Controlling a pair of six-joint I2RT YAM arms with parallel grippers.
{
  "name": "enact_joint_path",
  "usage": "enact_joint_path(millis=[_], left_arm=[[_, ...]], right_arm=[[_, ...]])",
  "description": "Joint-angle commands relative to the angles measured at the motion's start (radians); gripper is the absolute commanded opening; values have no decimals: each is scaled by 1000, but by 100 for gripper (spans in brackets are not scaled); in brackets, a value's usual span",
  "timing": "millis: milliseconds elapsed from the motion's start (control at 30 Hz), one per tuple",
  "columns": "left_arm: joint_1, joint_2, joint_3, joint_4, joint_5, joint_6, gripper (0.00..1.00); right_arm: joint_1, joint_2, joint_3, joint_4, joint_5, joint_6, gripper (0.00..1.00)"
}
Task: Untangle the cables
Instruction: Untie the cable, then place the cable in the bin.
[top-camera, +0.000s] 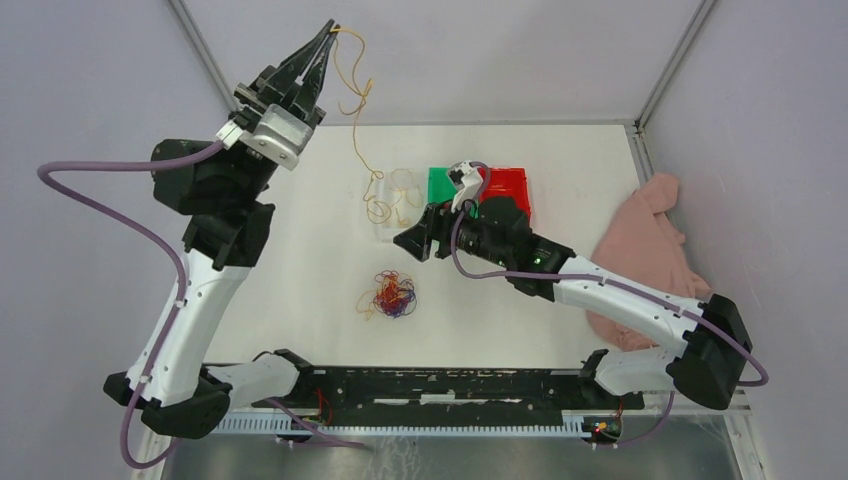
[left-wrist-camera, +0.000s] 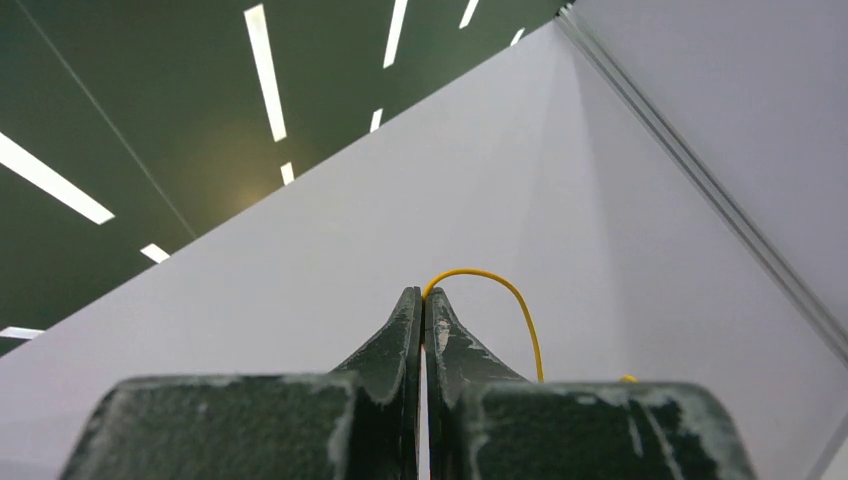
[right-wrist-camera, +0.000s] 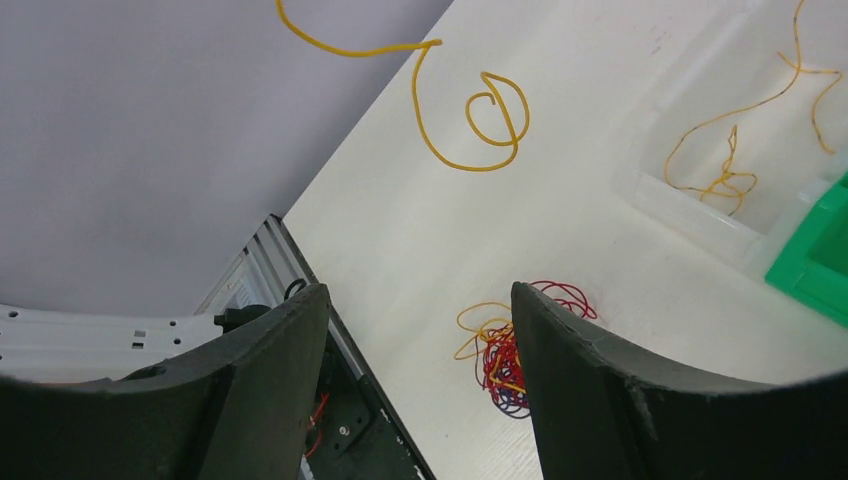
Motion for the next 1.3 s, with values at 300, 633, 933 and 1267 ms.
enact_joint_path(millis=[300,633,933,1267], left_arm=[[-7,-31,-184,31,-65,-12,3],[-7,23,-234,83,-77,-3,3],[-6,116,-233,138,-124,63,3],[-4,226,-249,154,-206,196,3]], right_arm=[[-18,6,-29,9,110,-11,70],[-102,45,-64,22,96,-2,66],[-196,51,-112,55,64,4,73],[-222,25,-120,12,99,-21,77]])
